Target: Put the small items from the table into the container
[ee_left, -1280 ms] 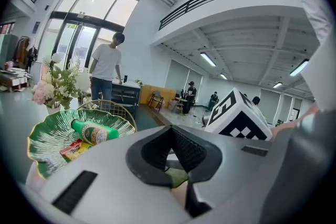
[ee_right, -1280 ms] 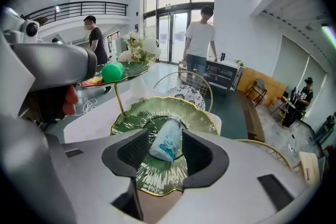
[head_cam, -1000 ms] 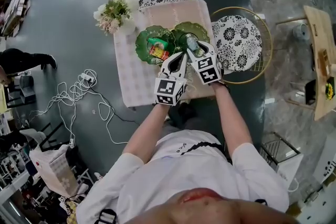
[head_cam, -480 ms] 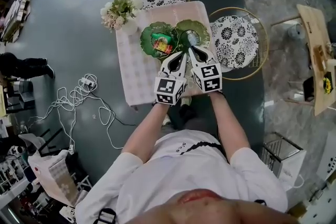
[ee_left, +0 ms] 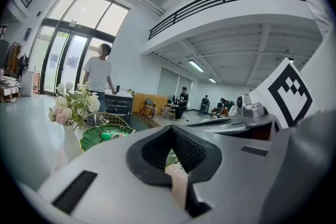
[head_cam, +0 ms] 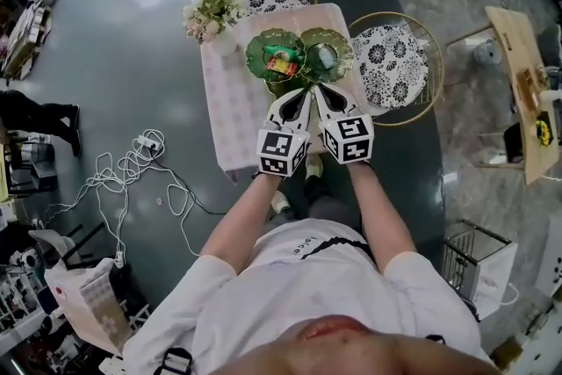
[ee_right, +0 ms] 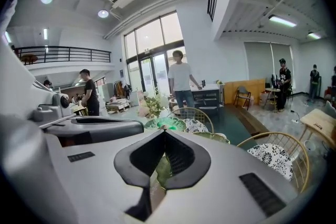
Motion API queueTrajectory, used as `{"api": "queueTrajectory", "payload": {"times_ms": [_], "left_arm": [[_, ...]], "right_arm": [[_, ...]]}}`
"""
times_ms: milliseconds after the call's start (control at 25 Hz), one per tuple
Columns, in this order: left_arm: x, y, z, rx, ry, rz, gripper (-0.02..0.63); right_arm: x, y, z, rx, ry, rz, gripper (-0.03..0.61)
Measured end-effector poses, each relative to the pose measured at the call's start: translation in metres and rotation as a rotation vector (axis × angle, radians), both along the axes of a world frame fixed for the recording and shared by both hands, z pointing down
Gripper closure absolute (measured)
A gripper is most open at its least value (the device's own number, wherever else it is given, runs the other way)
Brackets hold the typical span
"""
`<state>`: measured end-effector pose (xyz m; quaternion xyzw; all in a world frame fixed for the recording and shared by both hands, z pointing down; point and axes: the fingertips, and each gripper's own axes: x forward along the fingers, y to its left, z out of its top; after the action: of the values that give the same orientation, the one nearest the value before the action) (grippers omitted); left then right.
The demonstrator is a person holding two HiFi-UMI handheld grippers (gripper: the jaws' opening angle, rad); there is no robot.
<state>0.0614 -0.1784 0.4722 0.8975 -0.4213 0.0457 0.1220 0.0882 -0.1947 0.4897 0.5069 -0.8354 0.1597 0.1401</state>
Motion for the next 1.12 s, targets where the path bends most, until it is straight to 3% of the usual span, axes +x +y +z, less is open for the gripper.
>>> {"api": "queueTrajectory", "payload": {"times_ms": [560,1120], "left_arm": [[-0.039,0.074,-0.031,-0.001,0.026,0.033,0.607],[-0.060,0.101,-0.056,0.042,0.037,0.027,0.607]], "right_arm": [[-0.033,0.084,-0.041,0.058,-0.057,0.090,0.563],[-0.049,0.108,-0.072,0.108,-0.067,0.107,0.563]]}}
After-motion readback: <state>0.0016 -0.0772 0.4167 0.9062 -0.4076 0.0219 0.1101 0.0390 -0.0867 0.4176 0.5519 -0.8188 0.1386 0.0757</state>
